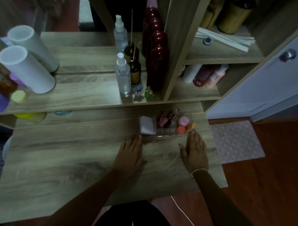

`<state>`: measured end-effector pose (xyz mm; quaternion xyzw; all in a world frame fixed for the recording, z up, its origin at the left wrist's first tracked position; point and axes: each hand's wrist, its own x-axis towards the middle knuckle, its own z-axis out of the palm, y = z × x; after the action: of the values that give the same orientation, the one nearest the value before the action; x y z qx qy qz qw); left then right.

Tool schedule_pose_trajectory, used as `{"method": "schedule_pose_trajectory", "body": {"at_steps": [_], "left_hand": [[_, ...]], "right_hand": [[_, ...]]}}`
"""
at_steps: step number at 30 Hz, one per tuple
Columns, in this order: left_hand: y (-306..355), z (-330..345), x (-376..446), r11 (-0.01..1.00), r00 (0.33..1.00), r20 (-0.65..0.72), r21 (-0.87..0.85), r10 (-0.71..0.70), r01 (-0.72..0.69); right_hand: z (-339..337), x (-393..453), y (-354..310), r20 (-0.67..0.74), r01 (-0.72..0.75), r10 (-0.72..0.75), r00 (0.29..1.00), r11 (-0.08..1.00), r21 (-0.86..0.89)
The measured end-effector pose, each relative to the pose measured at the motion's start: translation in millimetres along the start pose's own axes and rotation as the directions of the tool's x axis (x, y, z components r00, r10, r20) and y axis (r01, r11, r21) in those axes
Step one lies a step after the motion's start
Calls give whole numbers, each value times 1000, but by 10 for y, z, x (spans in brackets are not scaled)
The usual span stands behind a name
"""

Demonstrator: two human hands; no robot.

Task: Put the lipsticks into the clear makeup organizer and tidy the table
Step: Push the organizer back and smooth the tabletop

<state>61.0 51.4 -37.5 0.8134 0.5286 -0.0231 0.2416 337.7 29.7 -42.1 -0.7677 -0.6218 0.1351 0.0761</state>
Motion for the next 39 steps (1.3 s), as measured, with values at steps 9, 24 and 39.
{"method": "schedule_pose_trajectory", "body": {"at_steps": [9,24,39], "left_hand": [[119,60,33,999,999,-22,-26,-38,37],[137,23,52,997,998,-7,-56,-55,54],[145,-5,40,997,999,-21,-61,-46,45]], "right_hand": [[88,-24,-73,5,-27,27,1000,998,53],[81,62,-53,-5,-9,9,1000,999,33],[51,45,-54,10,8,-8,1000,999,37]]}}
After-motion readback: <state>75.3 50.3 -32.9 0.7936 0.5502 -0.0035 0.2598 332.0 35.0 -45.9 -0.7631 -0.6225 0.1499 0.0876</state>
